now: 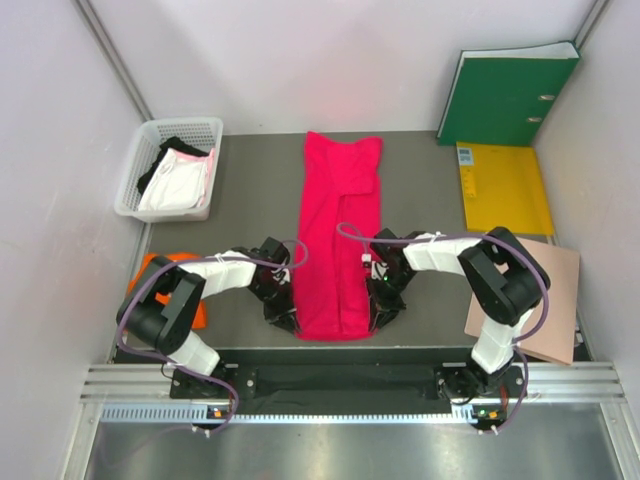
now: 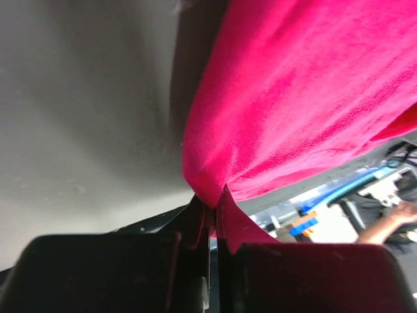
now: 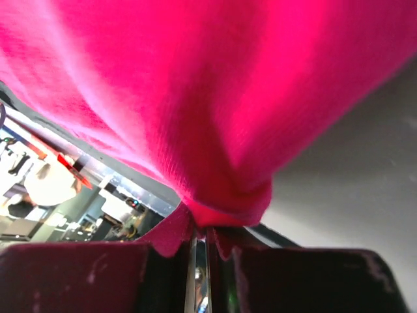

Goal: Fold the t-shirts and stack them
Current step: Grab the bottom of the folded rectangular tshirt with both arms

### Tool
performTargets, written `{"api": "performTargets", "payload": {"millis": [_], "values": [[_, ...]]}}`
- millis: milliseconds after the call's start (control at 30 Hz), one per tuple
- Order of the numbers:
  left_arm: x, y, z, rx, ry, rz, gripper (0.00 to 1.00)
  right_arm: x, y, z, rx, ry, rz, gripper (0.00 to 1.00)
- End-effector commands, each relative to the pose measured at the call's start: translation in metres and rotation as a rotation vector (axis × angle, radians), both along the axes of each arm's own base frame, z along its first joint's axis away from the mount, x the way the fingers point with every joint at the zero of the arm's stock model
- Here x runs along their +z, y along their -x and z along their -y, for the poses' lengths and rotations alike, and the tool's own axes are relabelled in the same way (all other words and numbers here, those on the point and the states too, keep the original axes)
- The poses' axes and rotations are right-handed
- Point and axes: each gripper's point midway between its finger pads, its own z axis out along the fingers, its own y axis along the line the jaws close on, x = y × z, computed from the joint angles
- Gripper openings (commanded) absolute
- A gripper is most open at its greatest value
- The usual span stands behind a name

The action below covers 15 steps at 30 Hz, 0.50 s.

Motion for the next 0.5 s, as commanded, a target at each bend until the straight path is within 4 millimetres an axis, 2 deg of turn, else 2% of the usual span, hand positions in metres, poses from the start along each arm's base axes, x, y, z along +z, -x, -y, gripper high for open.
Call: {"api": "performTargets", "payload": {"millis": [0, 100, 133, 167, 200, 300, 467], "values": [[0.004, -0.02, -0.012, -0.043, -0.096, 0.108, 0.0, 0.022, -0.013, -0.006, 0.037, -0.012, 0.064, 0.01], [0.025, -0.027, -0.01, -0.061, -0.096, 0.128, 0.0, 0.043, -0.014, -0.007, 0.061, -0.033, 0.085, 0.02], [0.035, -0.037, -0.009, -0.056, -0.106, 0.154, 0.0, 0.053, -0.02, -0.011, 0.072, -0.055, 0.113, 0.02], [0.039, -0.037, -0.011, -0.059, -0.118, 0.147, 0.0, 0.056, -0.024, -0.011, 0.081, -0.054, 0.13, 0.02], [0.044, -0.041, -0.01, -0.058, -0.117, 0.155, 0.0, 0.065, -0.032, -0.015, 0.099, -0.065, 0.163, 0.02], [0.059, -0.063, -0.003, -0.04, -0.105, 0.204, 0.0, 0.076, -0.055, -0.017, 0.109, -0.066, 0.228, 0.02], [0.075, -0.108, -0.002, 0.013, -0.106, 0.277, 0.0, 0.084, -0.108, -0.013, 0.078, -0.051, 0.308, 0.03]]}}
